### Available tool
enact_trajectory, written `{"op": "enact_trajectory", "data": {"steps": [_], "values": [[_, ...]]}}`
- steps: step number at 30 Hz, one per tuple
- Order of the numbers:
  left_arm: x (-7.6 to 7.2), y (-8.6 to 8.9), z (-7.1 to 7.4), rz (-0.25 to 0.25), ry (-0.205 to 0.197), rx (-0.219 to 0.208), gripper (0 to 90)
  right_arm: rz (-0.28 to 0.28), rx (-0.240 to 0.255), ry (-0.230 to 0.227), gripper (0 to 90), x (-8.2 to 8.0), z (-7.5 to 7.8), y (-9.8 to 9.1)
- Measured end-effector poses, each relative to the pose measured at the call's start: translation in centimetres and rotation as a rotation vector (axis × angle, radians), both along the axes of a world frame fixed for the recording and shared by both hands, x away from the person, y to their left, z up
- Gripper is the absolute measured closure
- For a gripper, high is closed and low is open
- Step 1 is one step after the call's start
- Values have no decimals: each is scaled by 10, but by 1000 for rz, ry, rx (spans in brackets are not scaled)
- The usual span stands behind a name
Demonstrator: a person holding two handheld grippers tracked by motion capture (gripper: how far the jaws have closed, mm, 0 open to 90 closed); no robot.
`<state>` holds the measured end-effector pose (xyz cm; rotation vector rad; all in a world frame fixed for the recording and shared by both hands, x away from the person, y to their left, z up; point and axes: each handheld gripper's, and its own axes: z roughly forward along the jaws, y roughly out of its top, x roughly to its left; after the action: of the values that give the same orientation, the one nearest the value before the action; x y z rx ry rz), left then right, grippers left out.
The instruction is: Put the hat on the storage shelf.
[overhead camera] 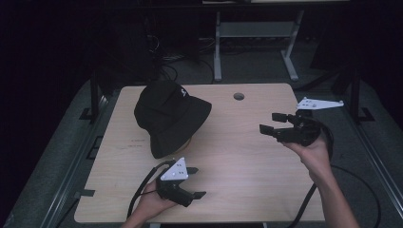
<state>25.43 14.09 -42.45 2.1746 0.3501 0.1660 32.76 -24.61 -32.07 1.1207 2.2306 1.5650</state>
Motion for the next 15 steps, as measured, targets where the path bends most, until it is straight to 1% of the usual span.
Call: {"op": "enact_trajectory", "data": {"steps": [2, 4, 15], "values": [[0, 0, 0, -2, 3, 5, 207, -5, -2, 3, 199, -2, -3, -2], [0, -1, -1, -3, 4, 4, 206, -13, -2, -7, 207, -6, -5, -4], [0, -1, -2, 0, -1, 5, 198, -47, 10, 9, 207, -17, -21, -19]]}}
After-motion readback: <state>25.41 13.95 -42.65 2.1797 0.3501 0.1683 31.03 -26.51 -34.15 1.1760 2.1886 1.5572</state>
